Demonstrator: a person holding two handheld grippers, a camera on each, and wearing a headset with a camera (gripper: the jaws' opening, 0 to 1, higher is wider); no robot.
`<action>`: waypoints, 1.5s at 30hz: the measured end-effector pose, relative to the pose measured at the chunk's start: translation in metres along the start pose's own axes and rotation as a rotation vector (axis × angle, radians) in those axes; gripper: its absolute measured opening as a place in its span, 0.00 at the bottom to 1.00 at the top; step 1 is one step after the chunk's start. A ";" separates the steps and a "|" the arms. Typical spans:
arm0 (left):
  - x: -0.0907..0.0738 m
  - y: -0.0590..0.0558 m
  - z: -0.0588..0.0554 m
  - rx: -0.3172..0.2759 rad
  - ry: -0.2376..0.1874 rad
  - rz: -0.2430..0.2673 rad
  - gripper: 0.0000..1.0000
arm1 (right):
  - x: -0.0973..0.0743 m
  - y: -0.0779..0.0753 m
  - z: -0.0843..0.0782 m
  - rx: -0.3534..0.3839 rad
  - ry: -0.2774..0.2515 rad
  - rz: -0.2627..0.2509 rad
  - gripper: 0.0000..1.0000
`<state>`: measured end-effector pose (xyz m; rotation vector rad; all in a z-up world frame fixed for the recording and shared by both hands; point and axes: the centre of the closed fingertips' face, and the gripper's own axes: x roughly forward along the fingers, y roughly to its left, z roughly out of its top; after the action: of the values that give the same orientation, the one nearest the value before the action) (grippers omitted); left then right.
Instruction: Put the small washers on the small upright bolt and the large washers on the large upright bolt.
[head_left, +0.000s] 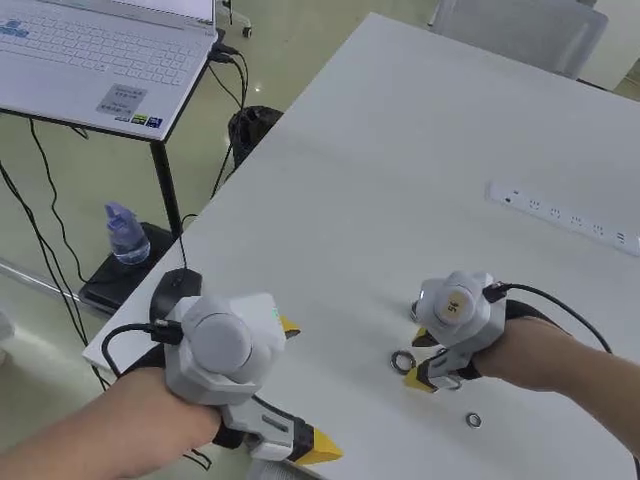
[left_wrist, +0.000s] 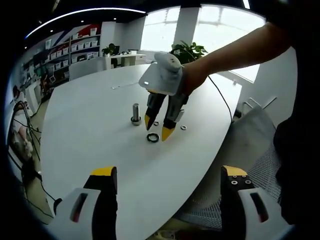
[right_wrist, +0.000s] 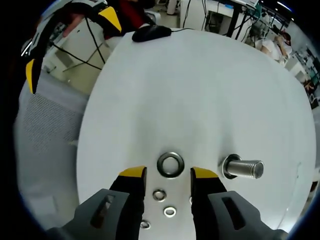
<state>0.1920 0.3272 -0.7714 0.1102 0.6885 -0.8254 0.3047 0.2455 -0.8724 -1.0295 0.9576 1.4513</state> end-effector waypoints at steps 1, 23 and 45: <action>0.001 0.000 0.000 -0.002 -0.005 -0.002 0.86 | 0.001 0.000 0.001 0.002 -0.003 -0.002 0.37; 0.012 0.003 0.005 0.004 -0.033 -0.004 0.92 | 0.007 -0.002 0.003 -0.040 0.032 -0.021 0.36; 0.013 0.002 -0.003 -0.003 -0.008 -0.016 0.85 | 0.007 -0.003 0.002 -0.044 0.086 -0.038 0.23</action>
<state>0.1979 0.3213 -0.7817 0.0987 0.6839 -0.8394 0.3072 0.2498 -0.8790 -1.1446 0.9662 1.4116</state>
